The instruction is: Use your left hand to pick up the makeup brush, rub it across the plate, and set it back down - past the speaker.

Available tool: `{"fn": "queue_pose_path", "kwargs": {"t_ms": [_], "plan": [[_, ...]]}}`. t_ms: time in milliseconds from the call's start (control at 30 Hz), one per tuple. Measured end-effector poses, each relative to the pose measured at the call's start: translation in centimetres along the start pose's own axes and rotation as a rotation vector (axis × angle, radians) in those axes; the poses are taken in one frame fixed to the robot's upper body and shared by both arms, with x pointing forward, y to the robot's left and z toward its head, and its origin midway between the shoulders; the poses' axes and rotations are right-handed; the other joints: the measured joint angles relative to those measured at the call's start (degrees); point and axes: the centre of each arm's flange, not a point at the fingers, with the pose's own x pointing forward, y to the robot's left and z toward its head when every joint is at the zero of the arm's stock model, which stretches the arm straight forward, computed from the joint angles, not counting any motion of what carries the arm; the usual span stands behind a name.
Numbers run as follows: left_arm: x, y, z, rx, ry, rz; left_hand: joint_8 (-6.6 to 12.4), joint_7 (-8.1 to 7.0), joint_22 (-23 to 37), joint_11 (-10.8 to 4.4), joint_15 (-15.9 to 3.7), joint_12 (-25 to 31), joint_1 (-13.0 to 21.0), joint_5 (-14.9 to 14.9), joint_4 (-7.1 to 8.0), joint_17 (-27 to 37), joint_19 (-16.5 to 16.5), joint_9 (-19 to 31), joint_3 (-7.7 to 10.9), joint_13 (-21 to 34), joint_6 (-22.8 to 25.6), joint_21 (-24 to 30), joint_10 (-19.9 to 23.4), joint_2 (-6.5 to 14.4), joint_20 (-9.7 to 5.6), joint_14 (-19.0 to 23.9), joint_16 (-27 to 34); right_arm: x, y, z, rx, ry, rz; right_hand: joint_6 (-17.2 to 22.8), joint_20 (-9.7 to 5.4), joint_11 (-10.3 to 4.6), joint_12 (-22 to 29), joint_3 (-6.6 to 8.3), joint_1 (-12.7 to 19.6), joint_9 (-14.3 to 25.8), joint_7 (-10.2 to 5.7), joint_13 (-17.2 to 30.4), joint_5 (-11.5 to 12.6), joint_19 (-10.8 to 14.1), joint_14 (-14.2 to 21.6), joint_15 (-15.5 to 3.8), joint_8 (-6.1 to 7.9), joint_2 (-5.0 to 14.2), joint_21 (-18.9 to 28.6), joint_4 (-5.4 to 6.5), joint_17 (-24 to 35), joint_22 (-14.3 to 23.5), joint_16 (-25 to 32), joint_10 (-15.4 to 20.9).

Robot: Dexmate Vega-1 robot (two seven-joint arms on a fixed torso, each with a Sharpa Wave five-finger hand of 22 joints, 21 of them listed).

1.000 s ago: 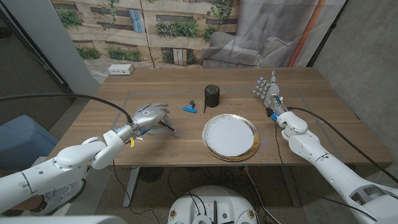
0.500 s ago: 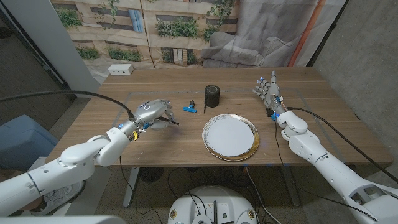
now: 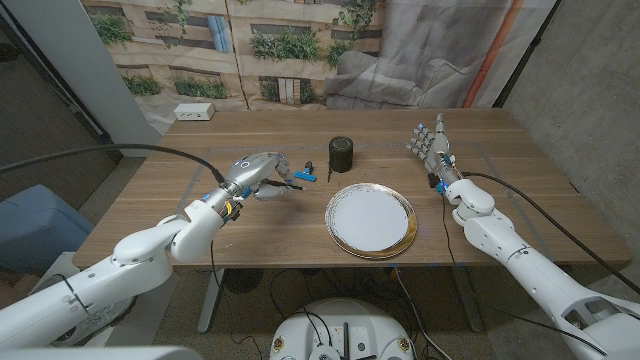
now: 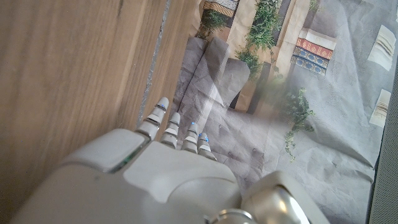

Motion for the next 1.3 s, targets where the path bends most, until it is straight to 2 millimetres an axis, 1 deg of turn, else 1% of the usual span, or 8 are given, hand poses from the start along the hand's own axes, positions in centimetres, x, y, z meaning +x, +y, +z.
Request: {"fn": "queue_pose_path", "kwargs": {"t_ms": [233, 533, 700, 800, 867, 1200, 1233, 1300], "plan": [[0.4, 0.3, 1.0, -0.084, 0.038, 0.024, -0.01, 0.00, 0.0, 0.00, 0.31, 0.0, 0.0, 0.0, 0.14, 0.0, 0.0, -0.1, -0.29, 0.0, 0.0, 0.0, 0.0, 0.0, 0.00, 0.3, 0.0, 0.0, 0.0, 0.0, 0.000, 0.000, 0.000, 0.0, 0.00, 0.00, 0.0, 0.00, 0.0, 0.0, 0.00, 0.0, 0.0, 0.0, 0.0, 0.00, 0.00, 0.00, 0.0, 0.00, 0.0, 0.0, 0.0, 0.0], [1.0, 0.3, 1.5, -0.184, 0.088, 0.040, -0.23, 0.00, 0.0, 0.00, 0.00, -0.2, -0.2, 0.0, 0.36, 0.1, 0.0, -0.2, -0.54, 0.0, 0.0, 0.0, 0.0, 0.2, 0.00, 0.6, 0.0, 0.0, 0.0, 0.0, 0.000, 0.000, 0.000, 0.0, 0.00, 0.00, 0.0, 0.00, 0.0, 0.0, 0.00, 0.0, 0.0, 0.0, 0.0, 0.00, 0.00, 0.00, 0.0, 0.00, 0.0, 0.0, 0.0, 0.0], [1.6, 0.1, 2.2, -0.260, 0.102, 0.055, -0.23, 0.00, 0.0, -0.40, 0.00, -0.2, -0.2, -0.1, 0.14, 0.2, 0.0, -0.2, -0.78, 0.0, 0.0, 0.0, 0.4, 0.2, 0.00, 0.6, 0.0, 0.0, 0.0, 0.0, 0.000, 0.000, 0.000, 0.0, 0.00, 0.00, 0.0, 0.00, 0.0, 0.0, 0.00, 0.0, 0.0, 0.0, 0.0, 0.00, 0.00, 0.00, 0.0, 0.00, 0.0, 0.0, 0.0, 0.0], [2.0, -0.3, 2.6, -0.304, 0.109, 0.062, -0.24, 0.31, 0.0, -0.41, 0.10, -0.4, -0.2, -0.2, 0.14, 0.2, 0.0, -0.2, -0.78, 0.3, -0.3, 0.0, 0.4, 0.2, 0.00, 1.1, 0.0, 0.0, 0.0, 0.0, 0.000, 0.000, 0.000, 0.0, 0.00, 0.00, 0.0, 0.00, 0.0, 0.0, 0.00, 0.0, 0.0, 0.0, 0.0, 0.00, 0.00, 0.00, 0.0, 0.00, 0.0, 0.0, 0.0, 0.0], [2.2, -0.5, 2.8, -0.323, 0.111, 0.063, -0.24, 0.30, 0.0, -0.41, 0.07, -0.4, -0.2, -0.2, 0.37, 0.2, 0.1, -0.2, -1.01, 0.3, -0.3, 0.0, 0.4, 0.2, -0.10, 1.2, 0.0, 0.0, 0.0, 0.0, 0.000, 0.000, 0.000, 0.0, 0.00, 0.00, 0.0, 0.00, 0.0, 0.0, 0.00, 0.0, 0.0, 0.0, 0.0, 0.00, 0.00, 0.00, 0.0, 0.00, 0.0, 0.0, 0.0, 0.0], [3.3, -1.4, 3.9, -0.459, 0.125, 0.064, -0.43, 0.30, 0.0, -0.49, -0.11, -0.4, 0.2, -0.2, 0.15, 0.1, 0.7, -0.2, -1.26, 0.3, -0.3, 0.0, 0.5, 0.5, 0.11, 1.3, 0.0, 0.0, 0.0, 0.0, 0.000, 0.000, 0.000, 0.0, 0.00, 0.00, 0.0, 0.00, 0.0, 0.0, 0.00, 0.0, 0.0, 0.0, 0.0, 0.00, 0.00, 0.00, 0.0, 0.00, 0.0, 0.0, 0.0, 0.0], [3.3, -1.5, 3.9, -0.461, 0.126, 0.064, -0.44, 0.30, 0.0, -0.49, -0.11, -0.4, 0.2, -0.2, 0.15, 0.1, 0.7, -0.2, -1.58, 0.3, -0.3, 0.0, 0.5, 0.5, 0.11, 1.3, 0.0, 0.0, 0.0, 0.0, 0.000, 0.000, 0.000, 0.0, 0.00, 0.00, 0.0, 0.00, 0.0, 0.0, 0.00, 0.0, 0.0, 0.0, 0.0, 0.00, 0.00, 0.00, 0.0, 0.00, 0.0, 0.0, 0.0, 0.0], [3.5, -1.7, 4.1, -0.500, 0.132, 0.063, -0.44, 0.30, 0.0, -0.49, -0.11, -0.4, 0.3, -0.2, 0.13, 0.0, 1.0, -0.2, -1.71, 0.3, -0.3, 0.0, 0.5, 0.6, -0.21, 1.3, -0.1, 0.0, 0.0, 0.0, 0.000, 0.000, 0.000, 0.0, 0.00, 0.00, 0.0, 0.00, 0.0, 0.0, 0.00, 0.0, 0.0, 0.0, 0.0, 0.00, 0.00, 0.00, 0.0, 0.00, 0.0, 0.0, 0.0, 0.0]]}}
